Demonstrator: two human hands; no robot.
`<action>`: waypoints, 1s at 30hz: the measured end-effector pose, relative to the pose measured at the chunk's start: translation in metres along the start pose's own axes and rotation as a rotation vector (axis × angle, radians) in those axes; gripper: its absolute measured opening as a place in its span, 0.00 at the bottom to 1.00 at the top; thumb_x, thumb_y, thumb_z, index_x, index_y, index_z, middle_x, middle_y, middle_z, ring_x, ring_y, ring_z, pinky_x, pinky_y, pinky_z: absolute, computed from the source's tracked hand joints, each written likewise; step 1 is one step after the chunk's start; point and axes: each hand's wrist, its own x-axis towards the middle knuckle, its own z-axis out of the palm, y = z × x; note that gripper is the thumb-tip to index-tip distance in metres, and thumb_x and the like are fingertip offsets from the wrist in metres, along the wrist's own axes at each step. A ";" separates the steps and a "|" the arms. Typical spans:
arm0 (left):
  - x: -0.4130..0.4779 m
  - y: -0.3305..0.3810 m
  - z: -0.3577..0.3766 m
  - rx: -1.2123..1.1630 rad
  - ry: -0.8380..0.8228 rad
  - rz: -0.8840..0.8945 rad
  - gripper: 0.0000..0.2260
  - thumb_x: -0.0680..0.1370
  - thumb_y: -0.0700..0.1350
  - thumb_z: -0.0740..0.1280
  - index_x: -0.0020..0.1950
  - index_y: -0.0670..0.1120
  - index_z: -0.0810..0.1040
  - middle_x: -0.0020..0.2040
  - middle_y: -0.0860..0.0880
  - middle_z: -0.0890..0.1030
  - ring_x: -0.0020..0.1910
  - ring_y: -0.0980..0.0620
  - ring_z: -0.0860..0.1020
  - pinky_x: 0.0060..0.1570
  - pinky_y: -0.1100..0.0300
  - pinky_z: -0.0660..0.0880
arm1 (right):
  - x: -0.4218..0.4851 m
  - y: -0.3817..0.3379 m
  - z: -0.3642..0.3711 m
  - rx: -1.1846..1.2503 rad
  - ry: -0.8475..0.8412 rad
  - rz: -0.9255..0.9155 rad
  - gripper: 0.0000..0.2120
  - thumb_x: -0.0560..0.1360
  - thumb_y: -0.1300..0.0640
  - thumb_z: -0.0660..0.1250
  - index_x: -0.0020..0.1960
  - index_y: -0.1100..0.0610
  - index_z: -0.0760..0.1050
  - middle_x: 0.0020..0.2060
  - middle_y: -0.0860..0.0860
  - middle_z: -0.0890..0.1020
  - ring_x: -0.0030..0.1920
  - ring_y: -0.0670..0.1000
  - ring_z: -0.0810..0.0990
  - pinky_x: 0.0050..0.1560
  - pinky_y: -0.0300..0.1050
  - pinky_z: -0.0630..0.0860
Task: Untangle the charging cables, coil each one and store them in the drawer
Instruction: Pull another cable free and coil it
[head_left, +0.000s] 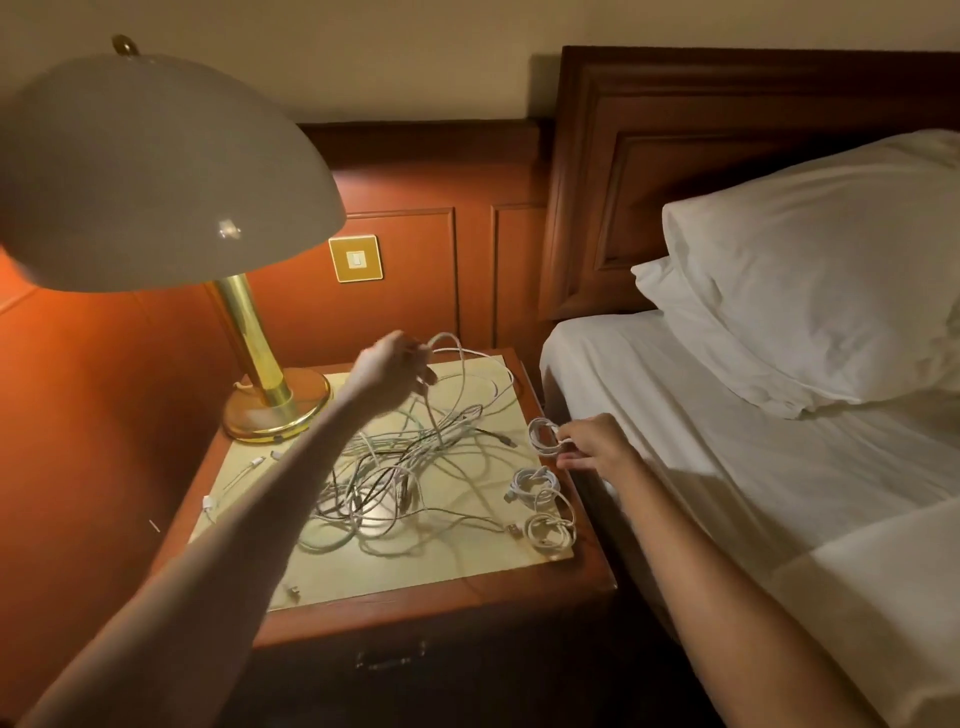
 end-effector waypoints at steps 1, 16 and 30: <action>0.002 0.000 -0.015 -0.014 0.050 0.015 0.08 0.84 0.47 0.59 0.48 0.47 0.75 0.44 0.47 0.84 0.40 0.49 0.83 0.37 0.54 0.78 | 0.002 -0.004 0.006 -0.041 -0.009 0.009 0.08 0.73 0.68 0.69 0.51 0.69 0.78 0.42 0.64 0.84 0.37 0.59 0.85 0.37 0.49 0.84; 0.005 0.000 -0.078 -0.163 0.308 0.276 0.06 0.83 0.48 0.62 0.52 0.47 0.76 0.37 0.54 0.80 0.35 0.51 0.79 0.41 0.53 0.78 | 0.001 -0.019 0.055 -0.764 -0.012 -0.105 0.33 0.78 0.34 0.59 0.71 0.58 0.71 0.68 0.58 0.75 0.67 0.62 0.74 0.67 0.58 0.70; 0.015 0.046 -0.117 -0.035 0.348 0.518 0.07 0.83 0.46 0.62 0.52 0.43 0.77 0.38 0.54 0.81 0.35 0.59 0.79 0.38 0.63 0.76 | -0.107 -0.192 0.127 -0.325 -0.417 -0.906 0.31 0.71 0.45 0.75 0.69 0.51 0.69 0.61 0.56 0.80 0.44 0.52 0.86 0.48 0.50 0.84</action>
